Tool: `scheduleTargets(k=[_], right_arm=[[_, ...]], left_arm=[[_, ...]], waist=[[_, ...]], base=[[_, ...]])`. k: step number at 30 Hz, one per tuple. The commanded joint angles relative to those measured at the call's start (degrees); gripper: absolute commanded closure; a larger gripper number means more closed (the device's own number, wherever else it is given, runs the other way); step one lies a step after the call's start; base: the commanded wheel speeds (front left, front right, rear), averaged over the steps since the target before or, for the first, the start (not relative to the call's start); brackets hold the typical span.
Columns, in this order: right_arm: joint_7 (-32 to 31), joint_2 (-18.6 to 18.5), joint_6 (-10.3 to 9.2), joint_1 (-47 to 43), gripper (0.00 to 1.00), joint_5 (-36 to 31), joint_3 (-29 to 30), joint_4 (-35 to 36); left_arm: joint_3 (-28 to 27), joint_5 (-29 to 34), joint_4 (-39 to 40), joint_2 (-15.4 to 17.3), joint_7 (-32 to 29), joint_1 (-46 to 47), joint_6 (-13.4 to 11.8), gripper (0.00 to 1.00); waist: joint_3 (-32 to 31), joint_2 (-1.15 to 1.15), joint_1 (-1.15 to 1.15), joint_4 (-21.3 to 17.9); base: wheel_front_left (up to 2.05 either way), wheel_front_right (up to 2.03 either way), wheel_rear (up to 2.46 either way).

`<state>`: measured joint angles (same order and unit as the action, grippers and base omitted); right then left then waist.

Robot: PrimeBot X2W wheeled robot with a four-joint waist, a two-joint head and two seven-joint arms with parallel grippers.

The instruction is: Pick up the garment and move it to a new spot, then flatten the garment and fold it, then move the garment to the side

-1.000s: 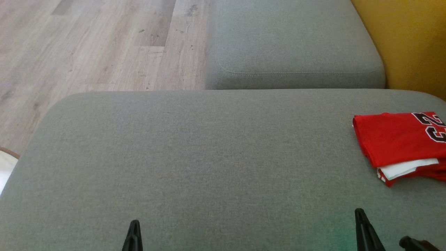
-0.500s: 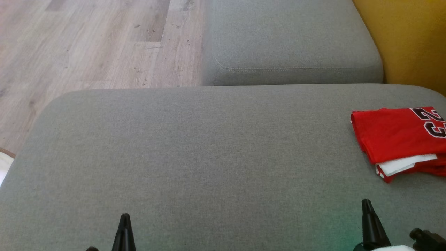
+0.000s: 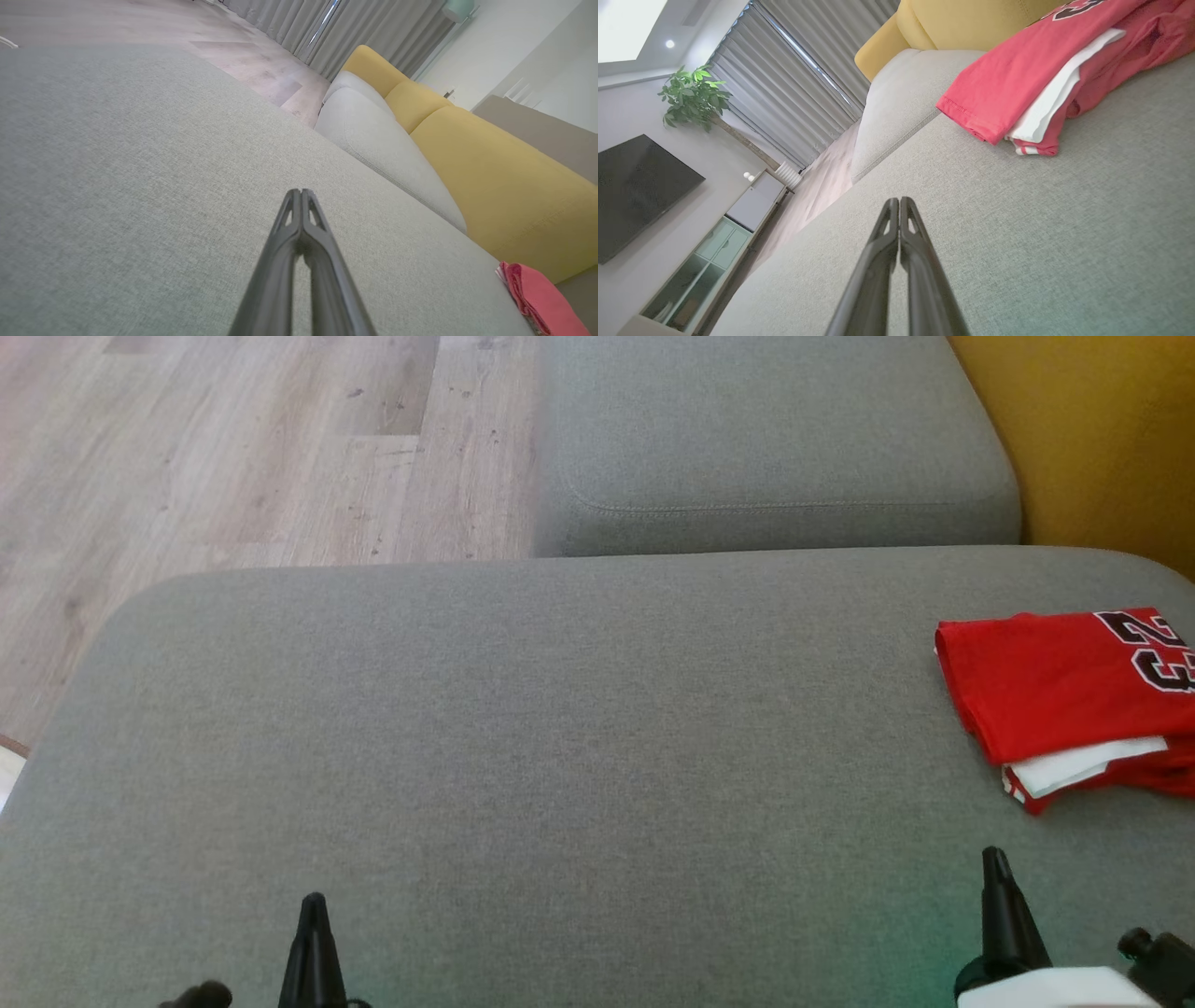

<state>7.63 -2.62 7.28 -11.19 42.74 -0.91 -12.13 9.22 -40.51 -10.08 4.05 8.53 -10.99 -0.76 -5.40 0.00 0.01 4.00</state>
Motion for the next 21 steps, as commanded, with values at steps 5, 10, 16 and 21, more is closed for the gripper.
scheduleTargets(k=[5, 10, 16, 21], right_arm=[[-1.01, -1.08, 0.09, 3.73, 1.0, 4.45, 0.37, 1.24], [-1.64, -1.11, 0.1, 4.47, 1.0, 7.02, 0.64, 1.07], [-2.61, -1.16, 0.11, 5.59, 1.0, 10.91, 1.07, 0.82], [-3.42, -1.19, 0.11, 6.53, 1.0, 14.13, 1.44, 0.61]], left_arm=[[-2.02, -4.58, 1.23, 0.7, -1.03, 3.74, 1.05, 1.0], [-2.58, -7.34, 0.97, 0.74, -1.64, 4.46, 1.44, 1.0], [-3.44, -11.5, 0.55, 0.78, -2.58, 5.55, 2.04, 1.0], [-4.17, -14.95, 0.21, 0.81, -3.37, 6.47, 2.54, 1.0]], waist=[[0.4, 0.0, 0.0, -0.29], [0.69, 0.0, 0.0, -0.5], [1.12, 0.0, 0.0, -0.81], [1.48, 0.0, 0.0, -1.06]], base=[[0.0, 0.0, 0.0], [0.0, 0.0, 0.0], [0.0, 0.0, 0.0], [0.0, 0.0, 0.0]])
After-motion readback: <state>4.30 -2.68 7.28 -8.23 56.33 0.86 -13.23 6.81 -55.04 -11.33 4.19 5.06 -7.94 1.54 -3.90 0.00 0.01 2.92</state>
